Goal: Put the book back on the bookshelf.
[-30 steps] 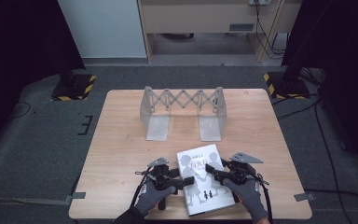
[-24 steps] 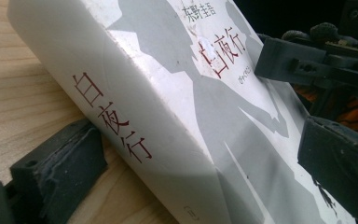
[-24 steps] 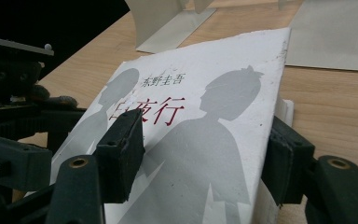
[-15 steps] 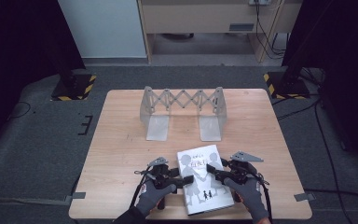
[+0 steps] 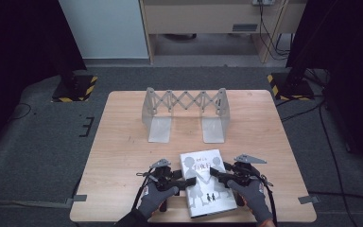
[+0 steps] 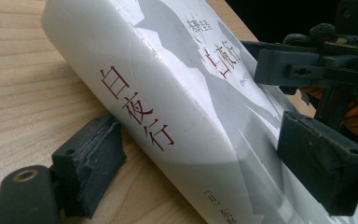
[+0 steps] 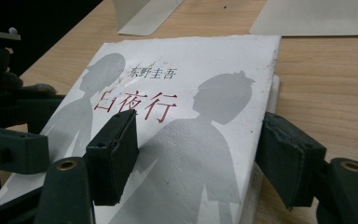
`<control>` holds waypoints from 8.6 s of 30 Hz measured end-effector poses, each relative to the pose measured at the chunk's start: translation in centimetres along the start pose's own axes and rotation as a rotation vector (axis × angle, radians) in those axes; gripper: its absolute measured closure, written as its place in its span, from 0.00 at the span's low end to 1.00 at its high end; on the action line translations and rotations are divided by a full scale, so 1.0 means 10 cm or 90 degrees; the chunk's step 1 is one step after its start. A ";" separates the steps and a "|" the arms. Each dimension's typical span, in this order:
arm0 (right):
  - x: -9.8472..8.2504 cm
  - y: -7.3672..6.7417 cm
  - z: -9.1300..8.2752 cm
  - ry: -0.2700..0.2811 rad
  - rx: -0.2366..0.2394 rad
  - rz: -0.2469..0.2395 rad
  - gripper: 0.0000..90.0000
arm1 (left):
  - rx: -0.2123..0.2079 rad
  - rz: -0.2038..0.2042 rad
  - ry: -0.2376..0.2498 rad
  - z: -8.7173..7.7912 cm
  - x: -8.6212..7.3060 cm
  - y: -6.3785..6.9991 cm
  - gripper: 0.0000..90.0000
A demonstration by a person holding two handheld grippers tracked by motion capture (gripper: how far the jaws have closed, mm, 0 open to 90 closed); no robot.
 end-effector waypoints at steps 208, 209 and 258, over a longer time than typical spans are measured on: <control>0.02 0.88 -0.30 -0.102 -0.313 -0.097 0.04 | 0.015 0.340 0.051 -0.31 0.95 1.29 0.51; 0.02 0.88 -0.30 -0.102 -0.313 -0.096 0.04 | 0.010 0.338 0.051 -0.31 0.95 1.29 0.53; 0.02 0.88 -0.30 -0.103 -0.312 -0.096 0.04 | 0.187 0.253 0.179 -1.35 1.37 0.80 0.58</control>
Point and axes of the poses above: each handheld gripper's, and its own axes: z roughly forward along the jaws, x roughly out of its top, y roughly to its right, the point moved 3 cm from there along z, roughly forward along the jaws, and after that the axes turned 3 degrees about -z, right-handed, at the moved point
